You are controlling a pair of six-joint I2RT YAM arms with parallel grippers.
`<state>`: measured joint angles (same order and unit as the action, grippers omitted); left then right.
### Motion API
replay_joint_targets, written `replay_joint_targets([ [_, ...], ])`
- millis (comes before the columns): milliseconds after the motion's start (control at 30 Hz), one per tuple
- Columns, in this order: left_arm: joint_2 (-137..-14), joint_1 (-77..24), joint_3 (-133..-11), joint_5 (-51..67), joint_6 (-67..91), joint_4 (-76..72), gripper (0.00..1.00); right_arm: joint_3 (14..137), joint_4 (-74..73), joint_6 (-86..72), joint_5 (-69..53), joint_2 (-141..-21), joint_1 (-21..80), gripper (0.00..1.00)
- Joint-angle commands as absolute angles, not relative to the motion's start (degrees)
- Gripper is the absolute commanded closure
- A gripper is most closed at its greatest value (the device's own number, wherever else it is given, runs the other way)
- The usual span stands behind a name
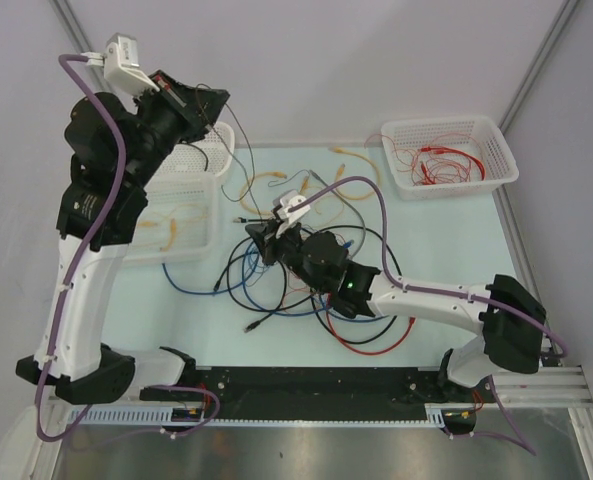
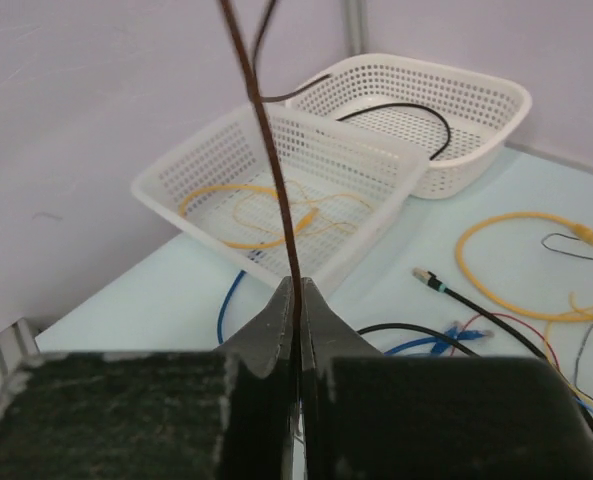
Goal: Untangle the cables
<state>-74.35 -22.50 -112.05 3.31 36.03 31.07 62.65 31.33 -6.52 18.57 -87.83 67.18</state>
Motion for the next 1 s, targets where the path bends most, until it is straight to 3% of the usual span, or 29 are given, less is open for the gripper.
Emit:
replay_joint_targets([
  [0,-71.7,-22.7,-110.0,0.4,33.0,31.4,1.00,63.2,27.3,-10.2,22.9,-81.5,67.1,1.00],
  [100,-70.9,-22.0,-106.1,-5.1,29.5,32.6,0.98,64.7,15.2,-13.1,23.6,-74.0,66.7,1.00],
  [167,-70.4,-20.8,-101.7,-7.5,27.7,33.0,0.86,66.3,4.6,-14.7,23.5,-68.3,66.1,1.00],
  [200,-70.3,-20.3,-100.0,-7.8,27.2,33.0,0.68,68.7,1.1,-16.0,23.2,-66.6,65.7,1.00],
  [267,-70.1,-19.5,-95.3,-8.2,26.2,32.8,0.51,72.0,-9.5,-17.7,23.2,-64.1,64.0,1.00],
  [300,-70.0,-19.4,-93.9,-8.5,25.9,33.0,0.32,73.4,-12.0,-19.0,23.1,-62.2,63.5,1.00],
  [400,-69.3,-19.3,-88.7,-9.9,26.1,32.9,0.01,78.7,-19.2,-20.0,23.0,-60.7,62.3,1.00],
  [633,-64.1,-19.3,-81.1,-10.3,25.8,29.7,0.00,84.8,-25.5,-21.0,24.1,-62.5,62.1,1.00],
  [733,-54.6,-19.7,-70.0,4.6,27.2,13.4,0.01,87.0,-26.8,-21.5,23.1,-64.4,61.5,1.00],
  [767,-52.3,-19.9,-62.7,8.1,29.2,1.7,0.00,87.5,-27.2,-21.9,22.9,-64.9,61.4,1.00],
  [867,-47.1,-22.6,-54.3,15.3,31.5,-14.1,0.00,90.2,-28.2,-22.7,21.9,-66.1,60.6,1.00],
  [967,-47.6,-26.4,-54.1,20.4,30.1,-17.7,0.00,91.2,-28.9,-23.6,19.9,-66.7,59.6,1.00],
])
